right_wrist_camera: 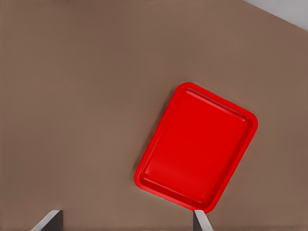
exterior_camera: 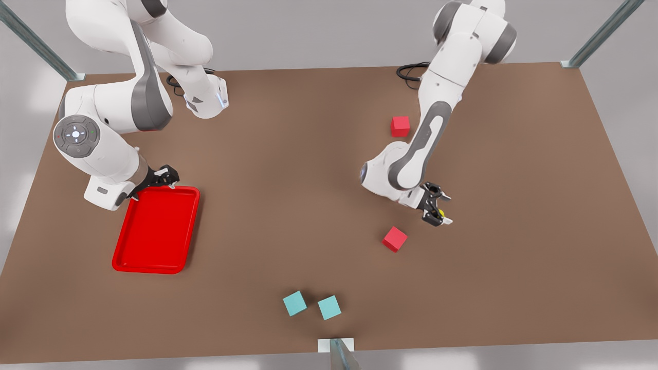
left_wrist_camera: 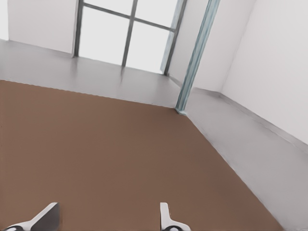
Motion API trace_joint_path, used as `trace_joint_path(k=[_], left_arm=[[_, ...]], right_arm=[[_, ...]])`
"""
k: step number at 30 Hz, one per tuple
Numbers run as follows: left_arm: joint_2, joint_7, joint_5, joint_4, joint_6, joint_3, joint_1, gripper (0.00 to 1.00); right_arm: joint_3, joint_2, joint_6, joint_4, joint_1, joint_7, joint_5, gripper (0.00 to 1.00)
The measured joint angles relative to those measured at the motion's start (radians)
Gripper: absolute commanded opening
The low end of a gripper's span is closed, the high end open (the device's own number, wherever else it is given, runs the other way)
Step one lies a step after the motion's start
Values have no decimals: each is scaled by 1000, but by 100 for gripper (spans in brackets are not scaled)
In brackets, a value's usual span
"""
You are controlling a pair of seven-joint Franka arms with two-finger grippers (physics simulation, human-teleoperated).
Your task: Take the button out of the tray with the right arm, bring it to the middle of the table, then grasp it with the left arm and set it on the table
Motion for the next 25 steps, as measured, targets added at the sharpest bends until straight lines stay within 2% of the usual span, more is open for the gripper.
trace_joint_path(k=[4,5,7,10,13,25], left_arm=[[-46,491,-669,437,-100,14,190,100],[-54,605,-766,529,-156,17,236,100],[-156,818,-873,604,-249,20,300,100],[-318,1107,-930,556,-328,24,326,100],[-427,1355,-957,411,-342,23,323,100],[-451,2051,-996,358,-347,21,313,100]], right_arm=[[0,0,1,2,0,11,0,100],[-1,1,1,3,0,14,-1,100],[-1,3,1,2,-2,30,0,100],[-1,10,0,0,-5,67,0,100],[-1,13,-1,1,-5,99,-1,100],[-3,14,-2,3,-11,186,5,100]])
